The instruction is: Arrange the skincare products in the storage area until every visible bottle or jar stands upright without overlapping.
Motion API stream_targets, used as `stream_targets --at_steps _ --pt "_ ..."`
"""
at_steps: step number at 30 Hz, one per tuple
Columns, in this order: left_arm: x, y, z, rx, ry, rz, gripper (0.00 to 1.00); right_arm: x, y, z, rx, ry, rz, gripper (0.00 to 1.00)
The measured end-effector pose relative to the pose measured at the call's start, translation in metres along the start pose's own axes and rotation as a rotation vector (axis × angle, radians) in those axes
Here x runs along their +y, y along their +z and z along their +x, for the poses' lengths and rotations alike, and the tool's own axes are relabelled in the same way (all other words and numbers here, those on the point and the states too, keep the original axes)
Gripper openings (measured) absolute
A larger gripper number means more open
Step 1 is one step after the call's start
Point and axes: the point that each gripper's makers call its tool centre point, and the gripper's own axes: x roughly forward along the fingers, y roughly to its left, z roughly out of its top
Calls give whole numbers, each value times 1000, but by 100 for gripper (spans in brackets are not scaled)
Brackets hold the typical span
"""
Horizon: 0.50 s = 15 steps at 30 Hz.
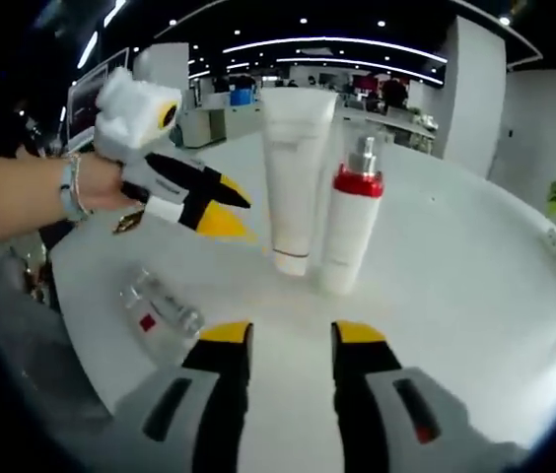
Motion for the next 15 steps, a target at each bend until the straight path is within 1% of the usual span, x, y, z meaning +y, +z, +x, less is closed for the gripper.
stream_targets --at_steps 1,2,3,5,6,7,8,9,10,11,13,14,15 --pt "2 2 -12 -19 21 -30 30 2 3 0 -11 9 -3 33" --pt "0 2 -21 -21 21 -29 30 4 5 0 -18 16 -8 33" --pt "-2 3 -35 -36 29 -38 30 7 7 -1 -24 23 -19 33" --pt "-3 3 -58 -51 61 -57 31 13 8 0 -25 39 -45 33" --pt "-3 4 -67 -70 83 -76 31 16 9 1 -28 52 -54 33" --pt "-2 2 -76 -72 106 -98 31 21 9 1 -29 71 -63 33" --pt "-3 -2 -84 -61 120 -111 31 24 10 2 -28 88 -67 33" --pt "-5 -10 -99 -38 156 -165 31 31 10 2 -31 118 -73 33" --pt "-7 -14 -103 -24 163 -188 31 36 11 3 -31 140 -81 33" --pt "-11 -18 -112 -10 170 -229 31 41 11 3 -32 159 -89 33" --pt "-17 -23 -123 -22 191 -309 31 50 12 3 -36 195 -109 33" --pt "-21 -25 -128 -24 193 -334 31 59 13 3 -40 231 -121 33" --pt "-23 -25 -132 -46 198 -363 31 67 14 3 -43 270 -131 34"
